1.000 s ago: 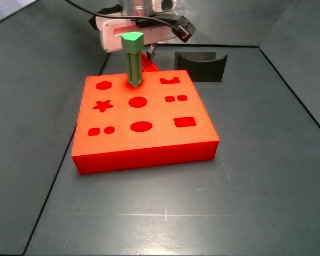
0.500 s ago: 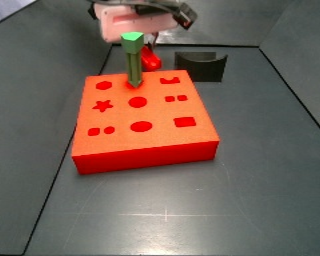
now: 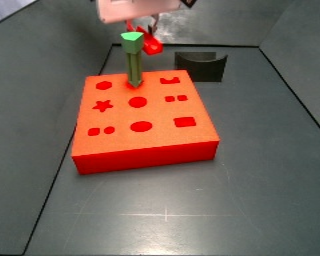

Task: Pick up the arch object. Move up. Place the arch object on the fixture. Regrasp the arch object. Move to above the board. Insert the arch object.
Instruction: Place the arch object on the fixture.

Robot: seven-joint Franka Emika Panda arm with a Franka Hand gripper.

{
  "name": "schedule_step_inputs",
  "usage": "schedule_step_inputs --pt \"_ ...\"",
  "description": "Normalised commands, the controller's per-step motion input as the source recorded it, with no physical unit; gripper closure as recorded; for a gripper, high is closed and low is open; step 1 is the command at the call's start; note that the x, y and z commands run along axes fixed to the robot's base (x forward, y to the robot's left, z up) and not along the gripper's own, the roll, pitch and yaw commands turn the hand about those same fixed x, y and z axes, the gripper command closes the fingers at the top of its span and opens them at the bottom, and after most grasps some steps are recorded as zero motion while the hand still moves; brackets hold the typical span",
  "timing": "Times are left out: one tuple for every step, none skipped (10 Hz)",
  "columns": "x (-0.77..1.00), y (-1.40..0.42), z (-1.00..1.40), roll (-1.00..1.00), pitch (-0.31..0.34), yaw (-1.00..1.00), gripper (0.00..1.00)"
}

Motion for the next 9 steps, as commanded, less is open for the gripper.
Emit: schedule_step_inputs --pt "-0.02 0.01 1.0 0.03 0.028 -0.01 1.0" --pt "-0.02 0.01 1.0 0.04 0.033 -0.02 1.0" --pt "-0.02 0.01 1.0 0.05 0.042 -0.02 1.0" --pt "-0.03 0.01 1.0 0.06 0.044 -0.02 1.0" --pt "-0.03 0.02 0.94 0.07 0.051 -0.01 1.0" --pt "-0.02 0.02 0.78 0.07 0.056 -0.01 1.0" --pt "-0.02 0.01 0.57 0.08 0.066 0.0 1.0" --pt "-0.01 0.01 0.42 0.08 0.074 0.01 1.0" --pt "0.0 0.01 0.21 0.08 0.091 0.01 1.0"
